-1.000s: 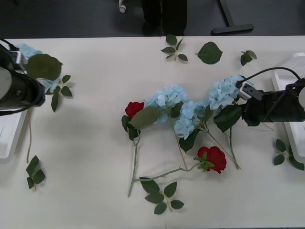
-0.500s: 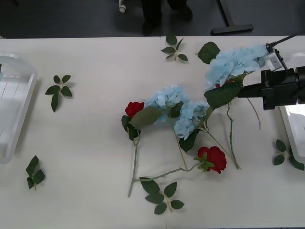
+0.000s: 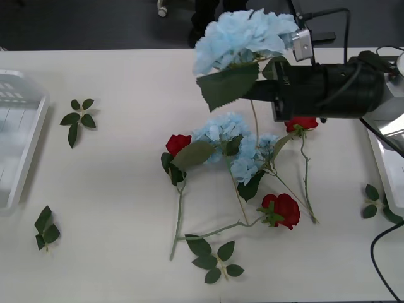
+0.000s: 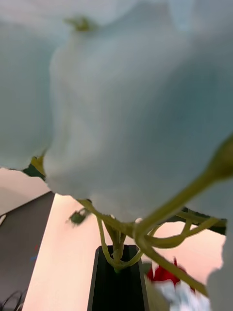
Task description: Place the red flowers into the right box and the blue flowers into the left box. If a person shows an open palm, hand one flower to the person first, then continue sorting.
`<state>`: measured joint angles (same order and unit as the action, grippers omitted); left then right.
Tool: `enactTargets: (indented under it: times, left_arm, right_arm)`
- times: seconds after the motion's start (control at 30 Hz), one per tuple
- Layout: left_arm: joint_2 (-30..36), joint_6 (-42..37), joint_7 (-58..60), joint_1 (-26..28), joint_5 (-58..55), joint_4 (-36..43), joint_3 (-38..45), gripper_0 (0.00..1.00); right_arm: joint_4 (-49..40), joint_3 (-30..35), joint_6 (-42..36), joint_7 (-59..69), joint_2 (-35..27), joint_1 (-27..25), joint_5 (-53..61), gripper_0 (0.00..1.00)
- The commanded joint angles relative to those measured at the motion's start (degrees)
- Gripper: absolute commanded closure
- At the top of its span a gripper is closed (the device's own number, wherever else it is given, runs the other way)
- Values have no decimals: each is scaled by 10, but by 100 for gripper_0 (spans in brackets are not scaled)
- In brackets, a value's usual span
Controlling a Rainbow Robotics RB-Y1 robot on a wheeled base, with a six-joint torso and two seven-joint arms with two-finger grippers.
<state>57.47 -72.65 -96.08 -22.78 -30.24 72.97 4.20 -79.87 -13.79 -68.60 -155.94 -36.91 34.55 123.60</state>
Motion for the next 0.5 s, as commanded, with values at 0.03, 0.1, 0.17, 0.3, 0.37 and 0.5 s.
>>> enactTargets:
  times: [0.03, 0.1, 0.17, 0.3, 0.37, 0.5]
  left_arm:
    - [34, 9, 12, -22, -5, -3, 14, 12]
    - [35, 9, 12, -22, -21, -2, 14, 0]
    - [35, 9, 10, -21, -52, -2, 14, 0]
    - [40, -7, 12, -10, -144, 37, 15, 0]
    - [43, -21, 18, 13, -193, 95, 22, 0]
    - [42, -22, 25, 78, -256, 208, 44, 0]
  right_arm:
    - [-47, -41, 67, 9, 45, 47, 10, 100]
    - [-52, -54, 97, 9, 55, 55, 10, 100]
    - [-54, -72, 126, 9, 70, 68, 11, 100]
    - [-54, -96, 173, 9, 100, 83, 10, 100]
    - [-54, -109, 198, 9, 116, 90, 10, 100]
    - [-55, -134, 229, 9, 128, 98, 12, 100]
